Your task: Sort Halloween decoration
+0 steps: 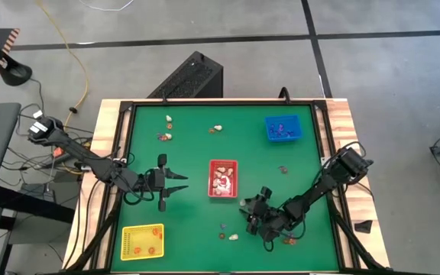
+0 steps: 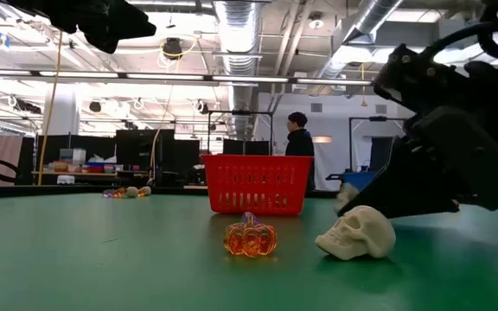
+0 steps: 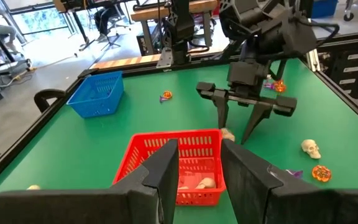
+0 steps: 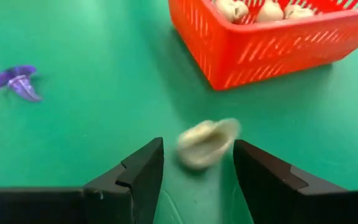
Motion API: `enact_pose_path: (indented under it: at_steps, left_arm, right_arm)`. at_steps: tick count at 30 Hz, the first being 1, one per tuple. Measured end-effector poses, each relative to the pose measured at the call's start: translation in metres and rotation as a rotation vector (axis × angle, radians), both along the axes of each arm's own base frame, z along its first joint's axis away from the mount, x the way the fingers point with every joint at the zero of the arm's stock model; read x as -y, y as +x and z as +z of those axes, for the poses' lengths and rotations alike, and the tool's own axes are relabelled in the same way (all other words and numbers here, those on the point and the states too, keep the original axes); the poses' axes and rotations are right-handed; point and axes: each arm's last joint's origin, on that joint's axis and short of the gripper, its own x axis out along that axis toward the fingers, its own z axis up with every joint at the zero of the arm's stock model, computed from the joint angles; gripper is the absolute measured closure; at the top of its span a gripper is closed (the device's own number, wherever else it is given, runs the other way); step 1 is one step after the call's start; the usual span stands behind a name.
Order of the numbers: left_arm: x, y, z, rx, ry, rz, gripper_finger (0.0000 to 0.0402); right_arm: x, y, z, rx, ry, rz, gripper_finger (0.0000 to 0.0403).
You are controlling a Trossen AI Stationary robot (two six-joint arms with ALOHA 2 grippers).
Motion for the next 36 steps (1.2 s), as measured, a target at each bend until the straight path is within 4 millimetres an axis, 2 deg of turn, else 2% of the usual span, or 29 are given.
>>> enact_pose_path:
  at_steps: [13,23,36]
  left_arm:
    - [0.0,0.0,0.0,0.0,0.001,0.0,0.0292]
    - [0.0,0.0,0.0,-0.001,0.002,0.0,0.0292]
    - [0.0,0.0,0.0,-0.002,0.011,-0.002,0.0292]
  right_arm:
    - [0.007,0.007,0.0,-0.005,0.055,-0.01,0.018]
    - [0.009,0.015,0.006,0.063,0.11,-0.019,0.018]
    - [0.032,0.028,0.005,0.016,0.078,-0.012,0.018]
